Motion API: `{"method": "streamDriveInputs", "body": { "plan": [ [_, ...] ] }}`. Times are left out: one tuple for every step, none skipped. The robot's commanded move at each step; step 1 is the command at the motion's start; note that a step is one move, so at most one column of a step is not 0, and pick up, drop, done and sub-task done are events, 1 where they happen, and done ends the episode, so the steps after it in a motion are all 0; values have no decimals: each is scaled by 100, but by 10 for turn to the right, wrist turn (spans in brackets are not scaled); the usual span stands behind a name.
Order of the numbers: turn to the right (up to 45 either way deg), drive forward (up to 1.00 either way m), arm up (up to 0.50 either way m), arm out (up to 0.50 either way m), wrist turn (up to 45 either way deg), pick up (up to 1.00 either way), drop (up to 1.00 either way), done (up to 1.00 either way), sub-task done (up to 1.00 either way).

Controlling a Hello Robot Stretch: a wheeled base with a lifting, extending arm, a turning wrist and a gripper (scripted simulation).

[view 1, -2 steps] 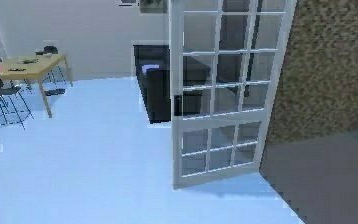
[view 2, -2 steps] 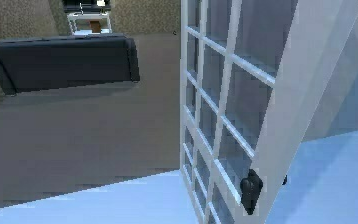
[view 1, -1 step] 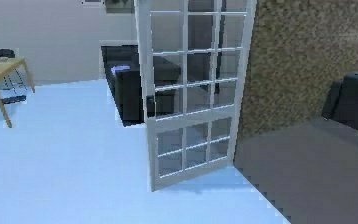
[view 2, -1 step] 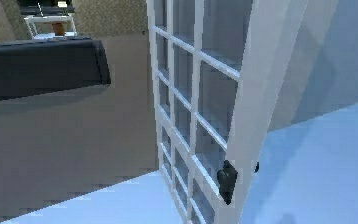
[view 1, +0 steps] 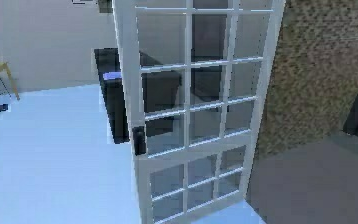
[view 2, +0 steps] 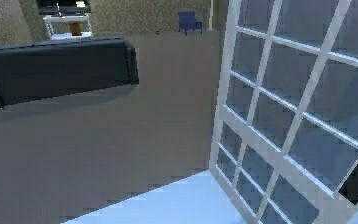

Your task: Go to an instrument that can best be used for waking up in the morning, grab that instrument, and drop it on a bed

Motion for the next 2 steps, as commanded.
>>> {"method": "streamDriveInputs", "body": {
  "plan": [
    [450,0,0,0,0,0,0,0,0],
    [180,0,0,0,0,0,0,0,0]
  ]
}}
